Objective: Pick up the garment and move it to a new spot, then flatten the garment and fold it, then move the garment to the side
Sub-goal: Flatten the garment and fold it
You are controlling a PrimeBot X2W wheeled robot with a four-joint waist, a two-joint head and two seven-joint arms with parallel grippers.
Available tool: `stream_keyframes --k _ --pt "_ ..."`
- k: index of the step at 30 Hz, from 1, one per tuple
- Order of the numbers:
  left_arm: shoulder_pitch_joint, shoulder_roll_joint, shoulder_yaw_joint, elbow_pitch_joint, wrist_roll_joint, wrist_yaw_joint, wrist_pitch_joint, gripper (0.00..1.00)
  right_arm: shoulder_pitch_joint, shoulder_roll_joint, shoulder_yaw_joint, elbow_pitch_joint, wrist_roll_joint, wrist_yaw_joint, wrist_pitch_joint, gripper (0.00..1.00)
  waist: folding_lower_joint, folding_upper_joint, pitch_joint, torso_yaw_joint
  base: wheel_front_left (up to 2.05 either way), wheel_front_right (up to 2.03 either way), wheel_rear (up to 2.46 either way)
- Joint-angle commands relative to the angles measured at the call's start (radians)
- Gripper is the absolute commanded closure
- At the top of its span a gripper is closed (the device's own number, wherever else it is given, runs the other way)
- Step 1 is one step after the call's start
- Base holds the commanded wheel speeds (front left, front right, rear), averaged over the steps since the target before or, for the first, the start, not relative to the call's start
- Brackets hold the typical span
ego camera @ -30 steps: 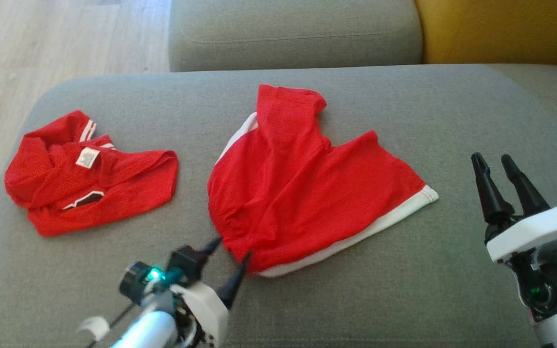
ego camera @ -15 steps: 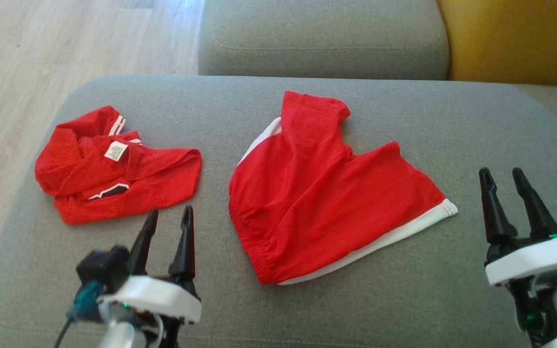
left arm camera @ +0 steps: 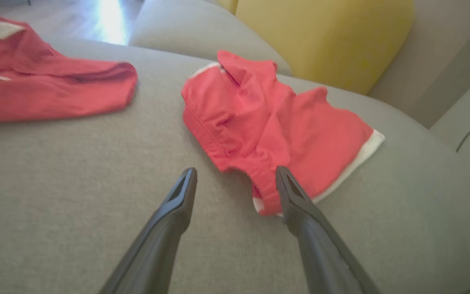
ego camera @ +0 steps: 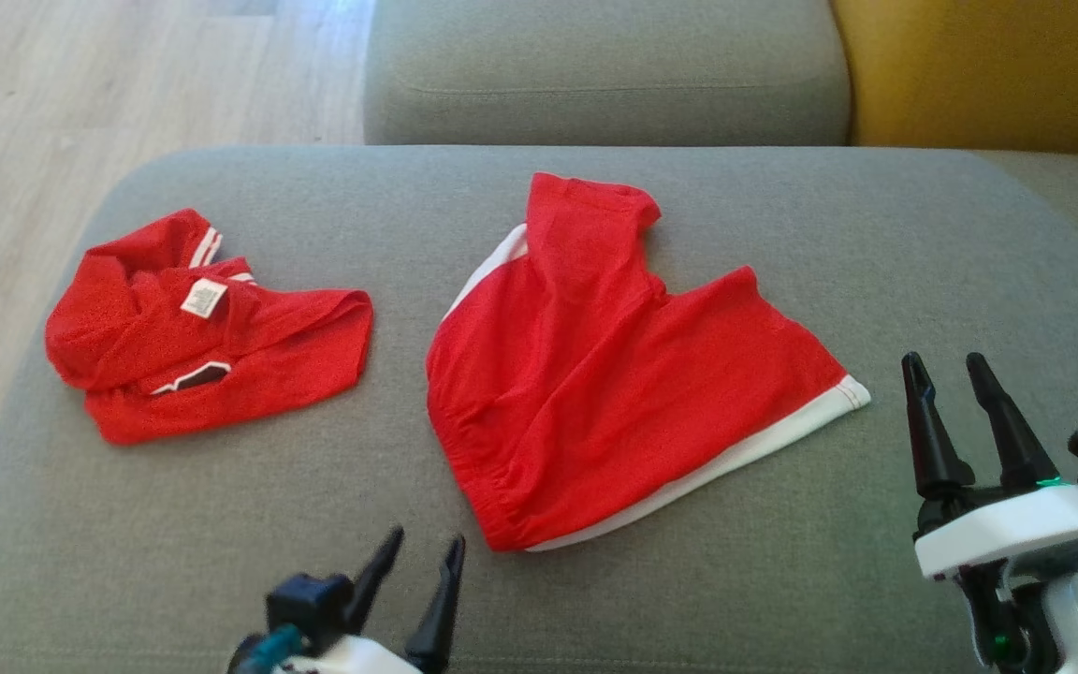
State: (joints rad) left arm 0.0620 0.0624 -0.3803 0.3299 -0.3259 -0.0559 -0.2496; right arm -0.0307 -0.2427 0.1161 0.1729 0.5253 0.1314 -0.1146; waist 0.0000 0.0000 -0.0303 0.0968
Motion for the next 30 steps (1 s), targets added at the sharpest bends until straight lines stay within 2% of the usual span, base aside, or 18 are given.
stream_keyframes --k 1,8,17,30 --pt "-0.048 -0.001 0.018 -0.006 0.007 -0.011 -0.012 0.00 -0.047 -0.012 0.016 -0.034 -0.007 -0.001 -0.005 0.00 0.0000 0.0000 0.005 -0.011 0.00 0.00 0.00" --pt "-0.112 -0.005 -0.061 0.159 0.020 -0.041 -0.008 0.00 -0.066 -0.015 0.019 -0.035 -0.005 -0.001 0.000 0.00 0.0000 0.0000 0.027 -0.049 0.00 0.00 0.00" --pt "-0.218 -0.011 -0.112 0.297 0.050 -0.016 -0.011 0.00 -0.094 -0.026 0.022 -0.042 -0.005 -0.001 0.007 0.00 0.0000 0.0000 0.071 -0.086 0.00 0.00 0.00" --pt "-0.267 -0.012 -0.182 0.284 0.009 -0.025 -0.012 0.02 -0.110 -0.026 0.012 -0.033 -0.011 -0.001 0.012 0.00 0.0000 0.0000 0.095 -0.096 0.00 0.00 0.00"
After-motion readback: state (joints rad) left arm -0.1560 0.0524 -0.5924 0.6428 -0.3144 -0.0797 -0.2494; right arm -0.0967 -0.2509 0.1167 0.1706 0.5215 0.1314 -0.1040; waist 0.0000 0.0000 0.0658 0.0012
